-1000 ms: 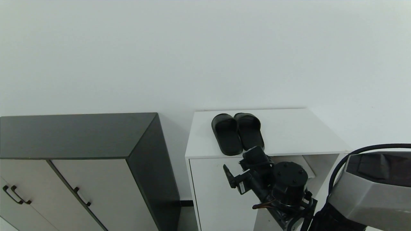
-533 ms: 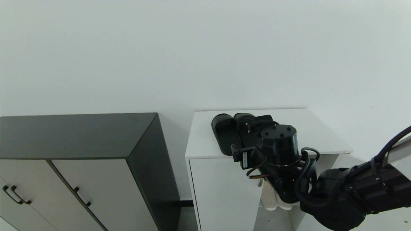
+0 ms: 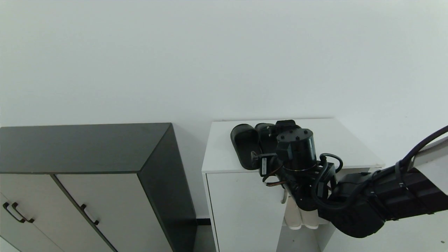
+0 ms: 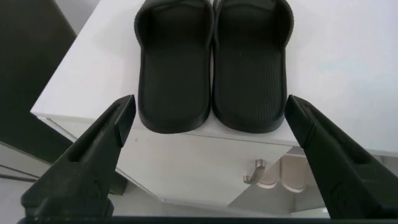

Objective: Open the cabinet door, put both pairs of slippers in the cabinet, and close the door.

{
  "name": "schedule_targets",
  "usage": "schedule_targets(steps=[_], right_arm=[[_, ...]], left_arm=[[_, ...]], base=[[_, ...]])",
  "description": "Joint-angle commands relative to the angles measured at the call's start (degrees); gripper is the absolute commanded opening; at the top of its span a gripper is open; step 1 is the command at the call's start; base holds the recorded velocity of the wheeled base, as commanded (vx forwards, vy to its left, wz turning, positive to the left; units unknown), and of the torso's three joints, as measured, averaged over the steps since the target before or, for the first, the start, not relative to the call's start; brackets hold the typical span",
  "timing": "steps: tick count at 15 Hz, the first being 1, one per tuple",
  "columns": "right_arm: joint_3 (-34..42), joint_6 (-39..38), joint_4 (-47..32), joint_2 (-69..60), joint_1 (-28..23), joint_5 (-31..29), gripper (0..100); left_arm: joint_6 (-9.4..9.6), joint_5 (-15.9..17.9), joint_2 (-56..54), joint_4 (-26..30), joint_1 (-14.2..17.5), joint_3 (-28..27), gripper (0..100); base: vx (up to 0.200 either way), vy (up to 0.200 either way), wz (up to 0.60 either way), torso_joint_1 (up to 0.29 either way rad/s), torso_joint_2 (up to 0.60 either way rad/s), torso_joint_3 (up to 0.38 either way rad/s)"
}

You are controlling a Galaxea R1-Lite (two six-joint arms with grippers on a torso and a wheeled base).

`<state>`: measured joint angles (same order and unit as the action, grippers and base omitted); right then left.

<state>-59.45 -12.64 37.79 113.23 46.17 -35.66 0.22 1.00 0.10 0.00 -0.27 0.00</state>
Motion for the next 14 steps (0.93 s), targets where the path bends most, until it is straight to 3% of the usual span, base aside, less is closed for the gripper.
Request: schedule_targets(steps=[1, 2, 11, 14], right_arm=[[0.0, 0.0, 0.1, 0.9, -0.3, 0.0, 100], [0.0, 0.0, 0.1, 1.0, -0.3, 0.0, 100], [2.0, -0.1, 4.2, 4.2, -0.4, 0.9, 100], [2.3, 0.2, 8.3, 8.0, -0.5, 3.4, 100]], left_arm=[[-0.04, 0.0, 0.0, 0.0, 0.0, 0.0, 0], [0.04, 0.1, 0.0, 0.0, 0.0, 0.0, 0], [-0.04, 0.1, 0.0, 0.0, 0.0, 0.0, 0], [-0.04, 0.1, 0.0, 0.0, 0.0, 0.0, 0]], base=[[0.0, 0.0, 0.0, 0.0, 0.0, 0.0], [0.0, 0.0, 0.0, 0.0, 0.0, 0.0], [0.2, 0.0, 0.0, 0.001, 0.0, -0.001], [0.0, 0.0, 0.0, 0.0, 0.0, 0.0]])
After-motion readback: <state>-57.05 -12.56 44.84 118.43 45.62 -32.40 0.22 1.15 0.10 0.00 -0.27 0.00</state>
